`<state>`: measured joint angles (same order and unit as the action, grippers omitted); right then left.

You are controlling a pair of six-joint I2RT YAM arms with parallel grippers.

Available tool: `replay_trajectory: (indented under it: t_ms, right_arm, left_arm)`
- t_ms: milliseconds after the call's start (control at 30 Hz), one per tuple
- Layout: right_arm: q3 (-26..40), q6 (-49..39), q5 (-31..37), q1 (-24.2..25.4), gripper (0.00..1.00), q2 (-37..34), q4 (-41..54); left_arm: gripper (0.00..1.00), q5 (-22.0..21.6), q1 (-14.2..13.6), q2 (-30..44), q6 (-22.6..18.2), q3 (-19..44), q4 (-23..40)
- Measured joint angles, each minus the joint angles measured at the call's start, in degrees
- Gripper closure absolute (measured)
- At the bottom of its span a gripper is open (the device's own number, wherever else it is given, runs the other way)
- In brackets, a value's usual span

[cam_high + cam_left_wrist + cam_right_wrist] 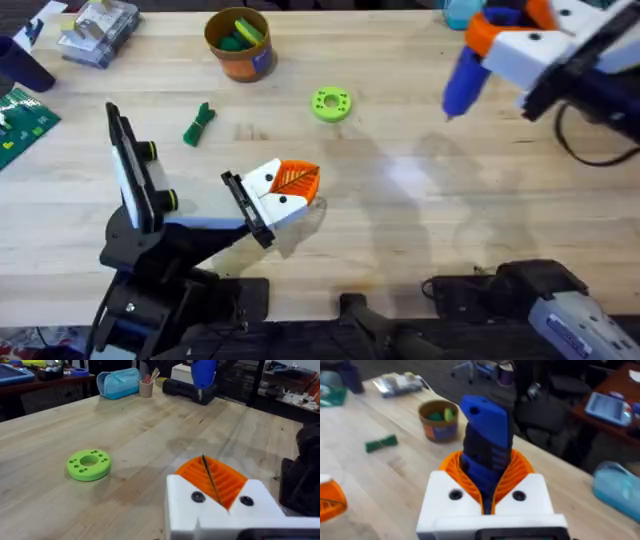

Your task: Pick up the gripper from the table and insert it into the empty holder that is missing its gripper. Then pick up a screw, insert it into the mounting hole, and use the screwdriver to tighten it. Finally, clean up the table by picking up the vegetable and placing it into the bucket.

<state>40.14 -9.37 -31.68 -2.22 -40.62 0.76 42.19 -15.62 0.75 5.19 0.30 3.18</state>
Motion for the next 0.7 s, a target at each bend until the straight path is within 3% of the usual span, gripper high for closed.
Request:
replay_trajectory:
  t_ms: [700]
  right_arm:
    - [-1.8,2.62,-1.2,-27.34,0.938,-17.31,-33.95]
  left_arm:
    - [0.99,0.0,0.0,0.0,0.0,0.0,0.0]
